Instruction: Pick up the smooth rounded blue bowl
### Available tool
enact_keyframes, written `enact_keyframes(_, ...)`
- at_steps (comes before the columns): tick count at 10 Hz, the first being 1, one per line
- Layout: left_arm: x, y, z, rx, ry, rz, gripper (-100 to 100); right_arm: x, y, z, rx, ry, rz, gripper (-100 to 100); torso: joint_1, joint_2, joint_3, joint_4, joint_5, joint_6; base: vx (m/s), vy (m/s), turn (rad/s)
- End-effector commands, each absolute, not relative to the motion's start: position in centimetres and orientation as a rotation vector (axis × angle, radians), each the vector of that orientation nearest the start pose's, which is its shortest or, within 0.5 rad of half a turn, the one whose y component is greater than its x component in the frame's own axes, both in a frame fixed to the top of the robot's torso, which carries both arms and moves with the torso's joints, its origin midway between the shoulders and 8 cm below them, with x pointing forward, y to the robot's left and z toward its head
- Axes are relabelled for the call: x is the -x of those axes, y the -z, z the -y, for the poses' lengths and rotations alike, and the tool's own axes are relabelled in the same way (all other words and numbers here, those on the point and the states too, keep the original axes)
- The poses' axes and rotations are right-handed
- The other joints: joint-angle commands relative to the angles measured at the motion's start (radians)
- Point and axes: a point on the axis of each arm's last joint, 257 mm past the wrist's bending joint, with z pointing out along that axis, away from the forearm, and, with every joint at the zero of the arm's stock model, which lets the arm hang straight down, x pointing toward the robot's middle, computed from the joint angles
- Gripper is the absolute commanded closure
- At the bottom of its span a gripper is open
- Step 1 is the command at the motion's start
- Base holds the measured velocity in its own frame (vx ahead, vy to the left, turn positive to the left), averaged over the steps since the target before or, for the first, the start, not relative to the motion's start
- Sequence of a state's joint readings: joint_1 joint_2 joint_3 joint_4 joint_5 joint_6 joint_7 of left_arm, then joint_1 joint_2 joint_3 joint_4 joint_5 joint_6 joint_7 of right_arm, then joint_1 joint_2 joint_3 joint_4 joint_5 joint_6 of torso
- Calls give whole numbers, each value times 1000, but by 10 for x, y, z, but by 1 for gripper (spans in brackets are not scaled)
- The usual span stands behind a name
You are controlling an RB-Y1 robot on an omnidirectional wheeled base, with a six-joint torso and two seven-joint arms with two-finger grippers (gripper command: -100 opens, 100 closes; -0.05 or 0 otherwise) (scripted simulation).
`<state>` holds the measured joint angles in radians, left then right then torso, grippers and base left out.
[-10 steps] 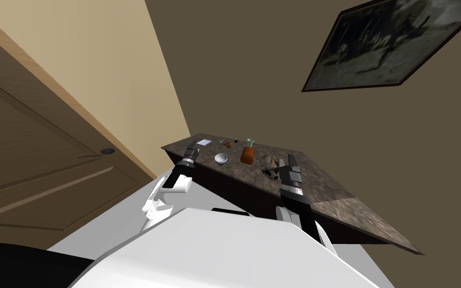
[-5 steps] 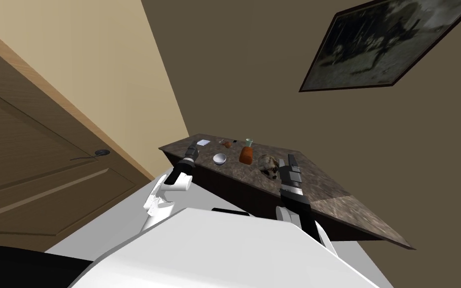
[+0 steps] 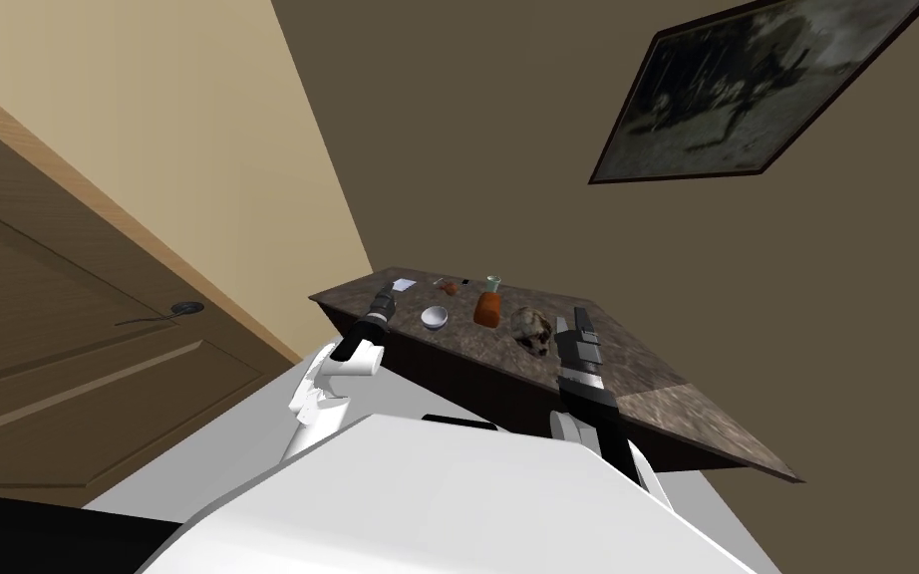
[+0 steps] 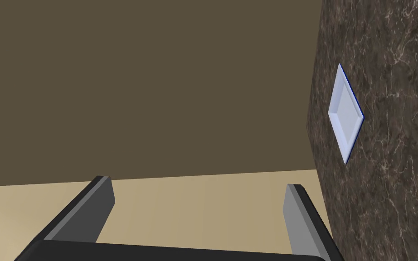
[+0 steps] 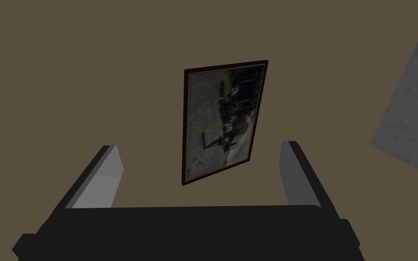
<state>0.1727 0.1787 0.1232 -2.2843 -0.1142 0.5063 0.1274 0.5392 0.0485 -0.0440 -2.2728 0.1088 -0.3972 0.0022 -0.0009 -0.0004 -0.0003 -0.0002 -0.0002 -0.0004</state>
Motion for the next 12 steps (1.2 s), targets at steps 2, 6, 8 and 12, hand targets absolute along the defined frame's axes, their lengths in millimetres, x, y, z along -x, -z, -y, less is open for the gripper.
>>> enact_keyframes(2,-471,70,-340,1171,931,-1118,-100,-356,13,298,-739,-1133,-731,0,0,0,0,0,0,0,7,-11,-35)
enact_keyframes(6,-473,86,-347,1241,881,-1153,-100,-356,13,298,-739,-1133,-731,0,0,0,0,0,0,0,6,-13,-39)
enact_keyframes(8,-476,90,-349,1268,860,-1164,-100,-356,13,298,-739,-1133,-731,0,0,0,0,0,0,0,7,-10,-33)
enact_keyframes(12,-475,107,-355,1342,807,-1199,-100,-356,13,298,-739,-1133,-731,0,0,0,0,0,0,0,8,-12,-42)
